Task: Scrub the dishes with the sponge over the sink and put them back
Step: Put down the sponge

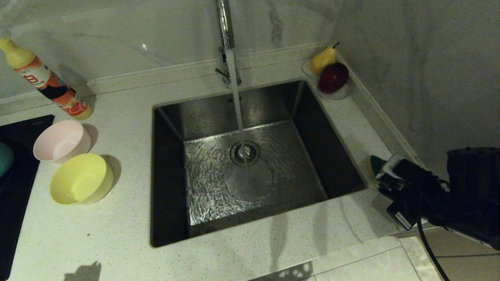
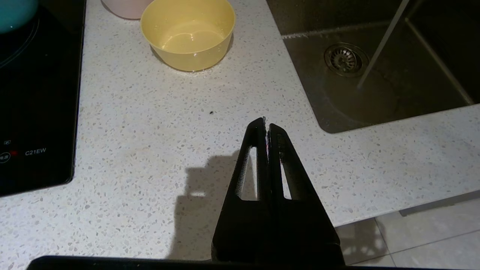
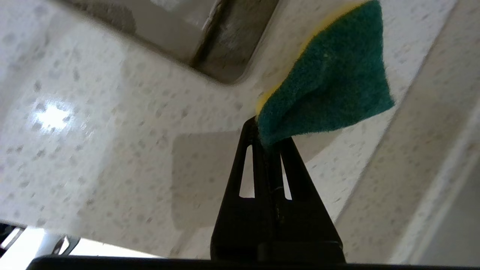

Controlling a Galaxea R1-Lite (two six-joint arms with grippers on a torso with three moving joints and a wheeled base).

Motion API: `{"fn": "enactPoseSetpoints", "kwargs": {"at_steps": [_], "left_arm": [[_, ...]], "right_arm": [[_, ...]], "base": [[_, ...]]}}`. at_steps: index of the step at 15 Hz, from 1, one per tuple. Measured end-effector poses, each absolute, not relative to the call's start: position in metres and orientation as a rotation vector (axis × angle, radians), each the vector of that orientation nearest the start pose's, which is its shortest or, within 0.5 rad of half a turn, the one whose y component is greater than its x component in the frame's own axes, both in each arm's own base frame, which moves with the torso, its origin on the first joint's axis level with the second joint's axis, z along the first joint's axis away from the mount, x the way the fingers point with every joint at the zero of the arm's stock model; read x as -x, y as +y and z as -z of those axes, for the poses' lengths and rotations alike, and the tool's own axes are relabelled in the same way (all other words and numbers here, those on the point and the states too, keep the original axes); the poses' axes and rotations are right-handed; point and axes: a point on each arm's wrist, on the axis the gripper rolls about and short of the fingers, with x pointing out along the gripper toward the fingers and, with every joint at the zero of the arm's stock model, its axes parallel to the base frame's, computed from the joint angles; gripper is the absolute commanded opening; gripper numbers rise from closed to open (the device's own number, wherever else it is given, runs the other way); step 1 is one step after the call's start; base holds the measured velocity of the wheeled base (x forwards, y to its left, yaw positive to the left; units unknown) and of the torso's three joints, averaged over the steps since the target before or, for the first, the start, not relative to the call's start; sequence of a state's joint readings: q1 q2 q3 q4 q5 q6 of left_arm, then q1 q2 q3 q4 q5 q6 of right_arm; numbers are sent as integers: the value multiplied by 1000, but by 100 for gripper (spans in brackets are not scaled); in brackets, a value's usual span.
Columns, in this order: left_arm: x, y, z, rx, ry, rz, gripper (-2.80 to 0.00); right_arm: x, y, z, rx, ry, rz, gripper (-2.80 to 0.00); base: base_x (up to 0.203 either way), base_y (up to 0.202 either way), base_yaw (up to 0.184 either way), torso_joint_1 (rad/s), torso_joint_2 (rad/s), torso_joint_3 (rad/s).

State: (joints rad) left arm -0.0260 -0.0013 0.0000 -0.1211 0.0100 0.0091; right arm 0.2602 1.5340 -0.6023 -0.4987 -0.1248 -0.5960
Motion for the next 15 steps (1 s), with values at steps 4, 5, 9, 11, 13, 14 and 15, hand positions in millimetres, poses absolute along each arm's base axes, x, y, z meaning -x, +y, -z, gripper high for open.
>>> {"fn": "enactPoseSetpoints", "kwargs": {"at_steps": [4, 5, 9, 11, 13, 14, 15], "left_arm": [[24, 1, -88, -7, -123, 15, -280], [24, 1, -88, -7, -123, 15, -280], [24, 1, -88, -7, -122, 15, -280], [24, 1, -88, -7, -123, 15, -280], [24, 1, -88, -7, -123, 15, -280], [24, 1, -88, -7, -123, 15, -280], [24, 1, -88, -7, -122, 15, -280]], "right_arm": [[-247, 61, -162, 667, 371, -245, -280], [-249, 62, -162, 665, 371, -244, -280], [-258, 63, -162, 662, 367, -238, -280], [-259, 63, -162, 665, 370, -229, -280], [-260, 63, -163, 666, 369, -224, -280], [-260, 63, -163, 666, 369, -223, -174], [-260, 62, -163, 667, 370, -222, 0]], "base": [[0, 0, 0, 0, 0, 0], [0, 0, 0, 0, 0, 0], [0, 0, 0, 0, 0, 0], [0, 0, 0, 0, 0, 0], [0, 0, 0, 0, 0, 0], [0, 0, 0, 0, 0, 0], [0, 0, 0, 0, 0, 0]]}}
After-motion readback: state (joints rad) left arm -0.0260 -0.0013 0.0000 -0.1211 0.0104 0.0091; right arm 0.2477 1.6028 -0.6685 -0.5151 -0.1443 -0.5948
